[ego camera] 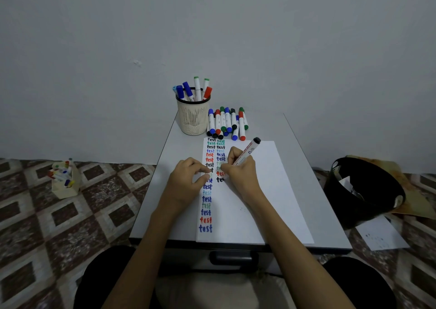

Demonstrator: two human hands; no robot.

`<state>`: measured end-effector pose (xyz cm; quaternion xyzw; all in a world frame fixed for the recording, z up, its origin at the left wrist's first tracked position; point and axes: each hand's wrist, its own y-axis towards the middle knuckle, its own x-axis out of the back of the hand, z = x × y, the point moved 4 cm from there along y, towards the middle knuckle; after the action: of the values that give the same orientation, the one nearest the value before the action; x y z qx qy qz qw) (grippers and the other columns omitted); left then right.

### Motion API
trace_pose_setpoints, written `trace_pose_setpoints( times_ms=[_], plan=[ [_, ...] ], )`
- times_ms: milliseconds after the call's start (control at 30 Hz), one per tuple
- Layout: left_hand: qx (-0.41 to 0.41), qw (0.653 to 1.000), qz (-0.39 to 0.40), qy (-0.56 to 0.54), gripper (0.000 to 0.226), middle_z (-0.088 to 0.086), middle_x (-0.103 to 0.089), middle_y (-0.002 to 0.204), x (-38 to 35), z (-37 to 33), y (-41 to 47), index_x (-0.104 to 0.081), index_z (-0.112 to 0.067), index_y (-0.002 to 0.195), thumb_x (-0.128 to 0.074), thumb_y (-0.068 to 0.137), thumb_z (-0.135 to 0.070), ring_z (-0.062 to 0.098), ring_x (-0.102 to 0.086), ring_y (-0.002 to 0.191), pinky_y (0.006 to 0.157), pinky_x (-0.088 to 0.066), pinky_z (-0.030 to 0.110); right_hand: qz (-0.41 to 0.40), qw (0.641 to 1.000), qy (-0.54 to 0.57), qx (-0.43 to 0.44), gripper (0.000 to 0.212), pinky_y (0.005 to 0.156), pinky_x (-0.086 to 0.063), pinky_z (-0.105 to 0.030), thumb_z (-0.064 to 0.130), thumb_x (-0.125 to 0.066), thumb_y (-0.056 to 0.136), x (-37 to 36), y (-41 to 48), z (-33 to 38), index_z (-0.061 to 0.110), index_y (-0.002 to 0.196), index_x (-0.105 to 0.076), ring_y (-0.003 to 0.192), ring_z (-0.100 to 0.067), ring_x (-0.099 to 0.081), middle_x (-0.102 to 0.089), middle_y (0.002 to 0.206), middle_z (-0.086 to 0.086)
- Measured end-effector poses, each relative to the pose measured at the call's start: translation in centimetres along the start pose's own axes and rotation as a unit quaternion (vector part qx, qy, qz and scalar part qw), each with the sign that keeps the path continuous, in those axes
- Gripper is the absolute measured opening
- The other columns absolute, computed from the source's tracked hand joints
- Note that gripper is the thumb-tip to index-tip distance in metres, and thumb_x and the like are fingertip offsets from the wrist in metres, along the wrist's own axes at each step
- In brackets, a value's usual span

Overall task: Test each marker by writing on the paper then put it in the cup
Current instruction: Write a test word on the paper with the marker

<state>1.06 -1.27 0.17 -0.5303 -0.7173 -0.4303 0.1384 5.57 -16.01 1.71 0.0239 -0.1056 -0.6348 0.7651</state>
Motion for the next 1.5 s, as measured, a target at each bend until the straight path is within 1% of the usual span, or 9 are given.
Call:
trace_pose_setpoints(
  times_ms=[233,433,633,767,833,1000,1133,1233,1500],
  plan=[
    [0.001,1.0,0.0,-0.005,0.019,0.004,-0.062,0.099,0.0,0.0,-0.1,-0.067,-0.008,0.097,-0.064,0.085,-0.023,0.015,-0.055,0.093,0.077,-0.041,0.021,-0.023,1.0,0.014,-0.01,0.033,0.051,-0.046,-0.011,-0.016,-0.058,0.081,0.5,-0.1,0.2,0.007,0.068,-0.039,0.058,0.003,-0.061,-0.051,0.051,0.015],
    [-0.008,1.0,-0.003,-0.003,0.019,0.005,-0.062,0.098,0.0,0.0,-0.2,-0.067,-0.008,0.096,-0.065,0.085,-0.022,0.015,-0.056,0.093,0.077,-0.042,0.021,-0.035,0.999,0.001,-0.004,0.032,0.053,-0.046,-0.01,-0.013,-0.055,0.085,0.2,-0.1,0.3,0.007,0.068,-0.037,0.062,-0.005,-0.062,-0.051,0.064,0.005],
    [-0.003,1.0,0.001,-0.017,0.021,0.002,-0.062,0.101,0.0,0.0,-0.2,-0.065,-0.011,0.1,-0.058,0.087,-0.026,0.012,-0.054,0.093,0.076,-0.042,0.017,-0.017,1.0,0.002,-0.004,0.032,0.051,-0.044,-0.008,-0.015,-0.054,0.084,0.2,-0.1,0.1,0.008,0.068,-0.037,0.055,0.01,-0.057,-0.048,0.062,0.006],
    [-0.006,0.998,-0.012,-0.057,0.034,0.006,-0.061,0.103,0.4,-0.5,-0.4,-0.06,-0.007,0.109,-0.037,0.088,-0.02,0.01,-0.054,0.09,0.075,-0.049,0.02,0.005,0.999,0.041,-0.025,0.032,0.057,-0.054,-0.021,-0.016,-0.053,0.084,0.1,0.0,-0.1,0.008,0.07,-0.037,0.066,-0.007,-0.066,-0.057,0.069,-0.001],
    [-0.011,0.997,-0.014,-0.08,0.036,0.007,-0.058,0.107,0.6,-0.7,-0.3,-0.055,-0.006,0.117,-0.032,0.091,-0.016,0.002,-0.053,0.09,0.073,-0.045,0.01,-0.021,0.998,0.062,-0.023,0.033,0.06,-0.054,-0.03,-0.016,-0.054,0.081,0.5,0.1,-0.1,0.008,0.067,-0.037,0.061,-0.017,-0.056,-0.048,0.066,-0.009],
    [0.003,0.981,-0.028,-0.194,0.041,-0.001,-0.048,0.123,1.1,-0.9,-0.2,-0.041,-0.017,0.131,-0.046,0.093,-0.001,0.005,-0.054,0.107,0.083,-0.046,0.011,-0.098,0.965,0.239,-0.046,0.033,0.042,-0.036,-0.02,0.005,-0.074,0.08,2.2,0.0,0.1,0.014,0.069,-0.045,0.044,-0.011,-0.035,-0.046,0.058,-0.007],
    [0.048,0.969,-0.045,-0.24,0.034,0.001,-0.063,0.105,1.5,-0.4,-0.3,-0.05,-0.015,0.115,-0.064,0.085,-0.008,0.009,-0.061,0.1,0.086,-0.051,0.025,-0.057,0.934,0.349,-0.058,0.007,0.061,-0.054,-0.027,0.001,-0.067,0.084,2.1,0.0,0.5,0.007,0.084,-0.063,0.07,-0.025,-0.063,-0.067,0.081,-0.014],
    [0.059,0.966,-0.029,-0.251,0.026,-0.001,-0.066,0.106,1.5,-0.3,-0.4,-0.056,-0.013,0.11,-0.063,0.085,-0.014,0.007,-0.062,0.1,0.087,-0.051,0.028,-0.019,0.906,0.414,-0.087,0.019,0.075,-0.057,-0.04,0.005,-0.053,0.088,1.8,0.1,0.4,0.002,0.101,-0.067,0.097,-0.037,-0.068,-0.069,0.106,-0.022],
    [0.03,0.972,-0.065,-0.223,0.021,0.005,-0.067,0.104,2.4,-0.5,-0.4,-0.064,-0.007,0.109,-0.057,0.089,-0.008,0.011,-0.063,0.098,0.081,-0.052,0.023,-0.031,0.938,0.338,-0.071,0.02,0.045,-0.05,-0.026,-0.009,-0.05,0.086,2.0,0.0,1.0,0.007,0.074,-0.052,0.05,-0.022,-0.061,-0.058,0.061,-0.01]
  ],
)
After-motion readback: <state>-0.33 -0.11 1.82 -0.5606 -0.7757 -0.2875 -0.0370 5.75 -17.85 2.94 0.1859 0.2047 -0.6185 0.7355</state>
